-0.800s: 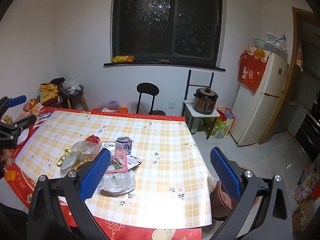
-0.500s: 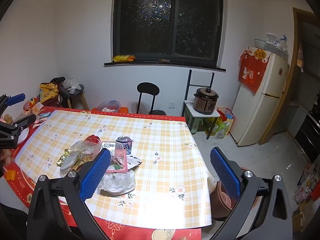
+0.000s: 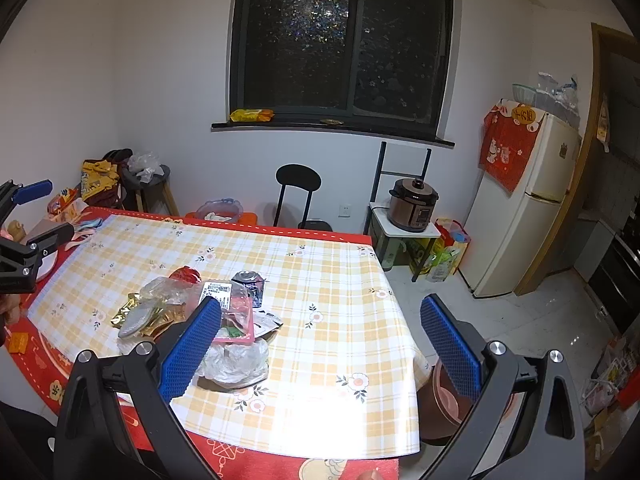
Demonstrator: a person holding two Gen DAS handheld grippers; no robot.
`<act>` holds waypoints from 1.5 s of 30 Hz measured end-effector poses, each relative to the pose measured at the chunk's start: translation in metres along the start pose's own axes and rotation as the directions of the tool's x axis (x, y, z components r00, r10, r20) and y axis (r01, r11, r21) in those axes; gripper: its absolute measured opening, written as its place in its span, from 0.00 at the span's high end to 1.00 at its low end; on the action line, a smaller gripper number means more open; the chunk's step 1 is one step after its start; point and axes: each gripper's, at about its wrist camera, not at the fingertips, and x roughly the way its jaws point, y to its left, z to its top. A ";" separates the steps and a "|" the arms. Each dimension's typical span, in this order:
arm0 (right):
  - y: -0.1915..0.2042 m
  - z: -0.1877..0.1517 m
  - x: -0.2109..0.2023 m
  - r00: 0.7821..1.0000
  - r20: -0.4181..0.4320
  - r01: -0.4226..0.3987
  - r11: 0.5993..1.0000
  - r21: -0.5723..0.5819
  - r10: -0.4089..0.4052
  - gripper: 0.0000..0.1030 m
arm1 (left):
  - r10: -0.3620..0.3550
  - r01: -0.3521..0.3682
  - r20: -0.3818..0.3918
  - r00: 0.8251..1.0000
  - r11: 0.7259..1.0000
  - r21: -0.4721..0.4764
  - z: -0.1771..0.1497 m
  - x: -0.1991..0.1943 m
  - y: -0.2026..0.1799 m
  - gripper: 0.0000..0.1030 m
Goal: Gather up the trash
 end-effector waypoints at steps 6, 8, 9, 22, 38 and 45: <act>0.000 0.001 -0.002 1.000 -0.001 0.002 1.000 -0.001 -0.002 0.05 | -0.001 0.001 0.000 1.000 1.000 -0.001 0.000 0.000 -0.001 0.05; 0.001 0.002 -0.003 1.000 -0.003 0.001 1.000 -0.002 -0.001 0.05 | -0.001 0.001 0.000 1.000 1.000 -0.001 0.000 0.000 -0.001 0.05; 0.000 0.002 -0.003 1.000 -0.003 0.000 1.000 -0.002 0.000 0.05 | 0.000 0.000 -0.001 1.000 1.000 -0.001 0.000 0.000 -0.001 0.05; 0.000 0.002 -0.001 1.000 -0.006 -0.011 1.000 -0.010 0.011 0.05 | 0.004 -0.004 0.001 1.000 1.000 -0.010 -0.003 -0.005 -0.001 0.05; 0.001 0.001 0.001 1.000 -0.007 -0.020 1.000 -0.015 0.020 0.05 | 0.008 -0.008 -0.001 1.000 1.000 -0.016 -0.006 -0.009 0.004 0.05; 0.001 0.001 0.001 1.000 -0.008 -0.021 1.000 -0.015 0.021 0.05 | 0.007 -0.007 0.000 1.000 1.000 -0.018 -0.007 -0.009 0.004 0.05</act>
